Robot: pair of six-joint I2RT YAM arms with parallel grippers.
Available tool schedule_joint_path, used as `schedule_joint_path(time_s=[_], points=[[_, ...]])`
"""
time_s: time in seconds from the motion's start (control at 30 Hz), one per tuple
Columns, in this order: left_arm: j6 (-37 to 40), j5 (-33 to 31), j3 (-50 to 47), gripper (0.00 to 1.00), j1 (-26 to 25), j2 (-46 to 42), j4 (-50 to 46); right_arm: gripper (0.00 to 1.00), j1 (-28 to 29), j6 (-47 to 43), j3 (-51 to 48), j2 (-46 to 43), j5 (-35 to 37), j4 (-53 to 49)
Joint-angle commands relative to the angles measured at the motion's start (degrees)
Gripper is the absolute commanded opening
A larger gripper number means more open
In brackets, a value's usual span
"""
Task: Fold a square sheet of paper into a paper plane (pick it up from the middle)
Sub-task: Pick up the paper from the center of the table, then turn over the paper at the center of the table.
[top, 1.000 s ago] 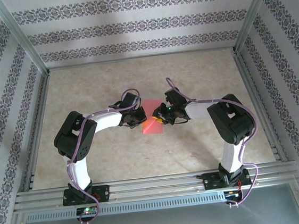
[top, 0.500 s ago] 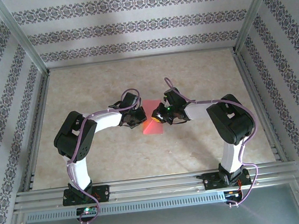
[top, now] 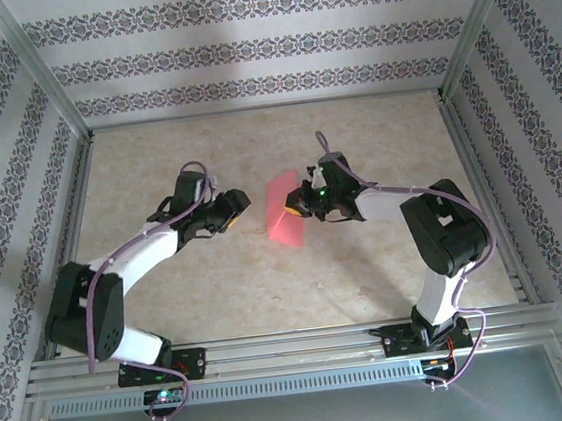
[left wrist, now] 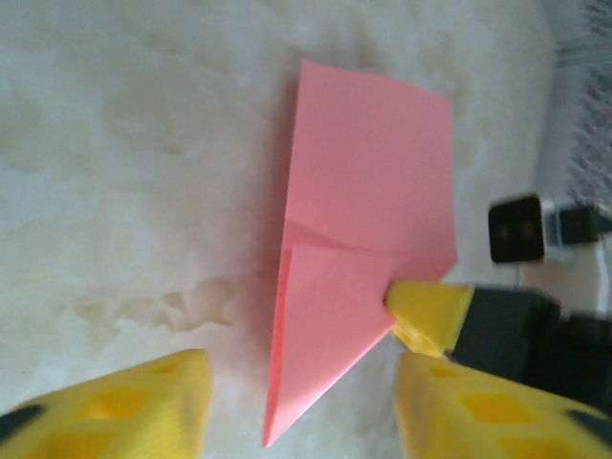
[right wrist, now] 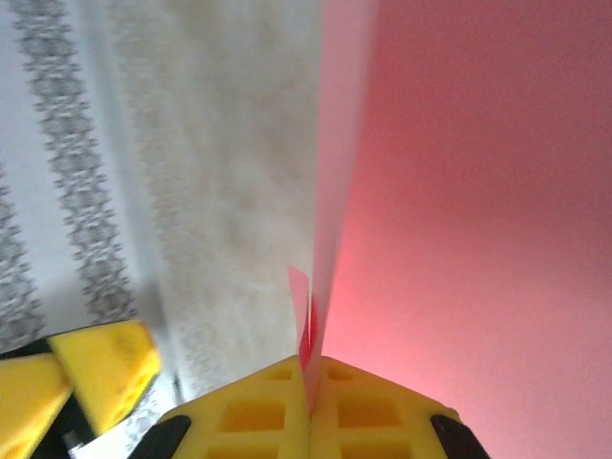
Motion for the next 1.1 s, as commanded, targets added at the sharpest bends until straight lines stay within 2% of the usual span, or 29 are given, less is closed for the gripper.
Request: schedule_joint_path(time_s=[0.0,0.07,0.2,0.33,0.47,0.53,0.73,0.9,1.07], points=[[-1.49,10.11,-3.36,0.73,0.47,-3.43,10.93,0.04,-1.64,-0.85,2.9,-3.06,-10.0,5.97],[-4.2,13.13,-5.07,0.81,0.4,-4.47,17.47,0.04,-2.34,0.92,3.56,-3.6,-12.74,7.88],[-9.45,15.42,-7.81,0.9,-0.15,-4.17,29.6,0.05,-2.31,5.23,4.51,-3.68,-16.52,13.32],[-12.78,17.85,-7.81,0.92,-1.17,-1.19,38.45,0.05,-1.53,7.67,5.45,-2.8,-18.59,15.81],[-14.32,18.07,-7.44,0.92,-1.29,1.1,41.97,0.06,-1.24,9.95,5.47,-1.96,-20.23,18.41],[-14.08,17.96,-6.93,0.89,-1.3,1.63,41.33,0.07,-1.24,10.87,5.23,-1.7,-20.77,19.45],[-13.72,18.3,-6.68,0.71,-0.18,1.53,41.45,0.07,-1.94,11.17,4.57,-0.84,-21.74,19.59],[-11.73,18.41,-6.24,0.51,-0.1,1.63,39.2,0.07,-2.04,11.02,4.65,-0.29,-22.49,19.59],[-12.43,18.7,-6.33,0.41,0.5,2.87,40.76,0.07,-2.21,10.59,4.17,0.32,-23.02,19.42]])
